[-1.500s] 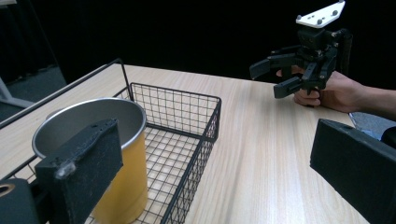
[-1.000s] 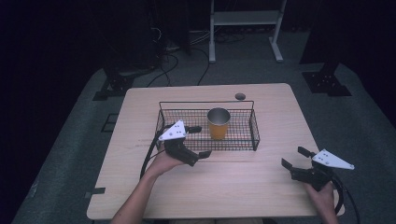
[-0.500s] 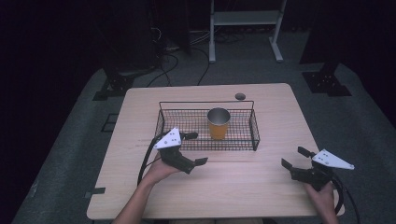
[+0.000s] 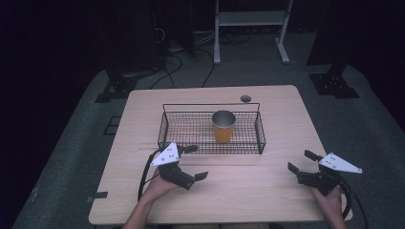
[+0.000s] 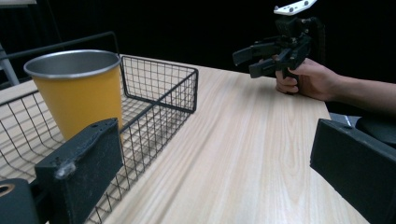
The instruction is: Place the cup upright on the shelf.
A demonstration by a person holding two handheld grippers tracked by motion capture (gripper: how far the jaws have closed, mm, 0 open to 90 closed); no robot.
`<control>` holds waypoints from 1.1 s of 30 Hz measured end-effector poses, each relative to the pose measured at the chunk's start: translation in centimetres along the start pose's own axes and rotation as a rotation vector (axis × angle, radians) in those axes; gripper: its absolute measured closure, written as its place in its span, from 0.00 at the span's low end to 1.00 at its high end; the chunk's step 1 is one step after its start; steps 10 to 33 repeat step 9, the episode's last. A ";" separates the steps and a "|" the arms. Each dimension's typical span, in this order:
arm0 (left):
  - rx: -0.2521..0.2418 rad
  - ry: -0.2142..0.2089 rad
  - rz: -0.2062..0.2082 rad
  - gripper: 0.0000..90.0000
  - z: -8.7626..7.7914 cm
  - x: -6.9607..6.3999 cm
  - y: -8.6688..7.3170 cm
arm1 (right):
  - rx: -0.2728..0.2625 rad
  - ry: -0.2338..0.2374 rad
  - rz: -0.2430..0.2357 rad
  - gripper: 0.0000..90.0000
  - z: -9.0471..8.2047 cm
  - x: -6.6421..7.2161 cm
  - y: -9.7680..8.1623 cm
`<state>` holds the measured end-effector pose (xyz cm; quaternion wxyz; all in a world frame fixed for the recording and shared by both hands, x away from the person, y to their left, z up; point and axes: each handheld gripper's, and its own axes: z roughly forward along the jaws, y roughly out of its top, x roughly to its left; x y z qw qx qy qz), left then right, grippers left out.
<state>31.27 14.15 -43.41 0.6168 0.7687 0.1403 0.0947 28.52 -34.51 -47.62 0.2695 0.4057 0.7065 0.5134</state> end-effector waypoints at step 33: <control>-0.034 0.015 -0.011 0.02 -0.6 -0.7 -1.1 | 0.000 0.001 -0.003 0.14 0.0 0.0 0.0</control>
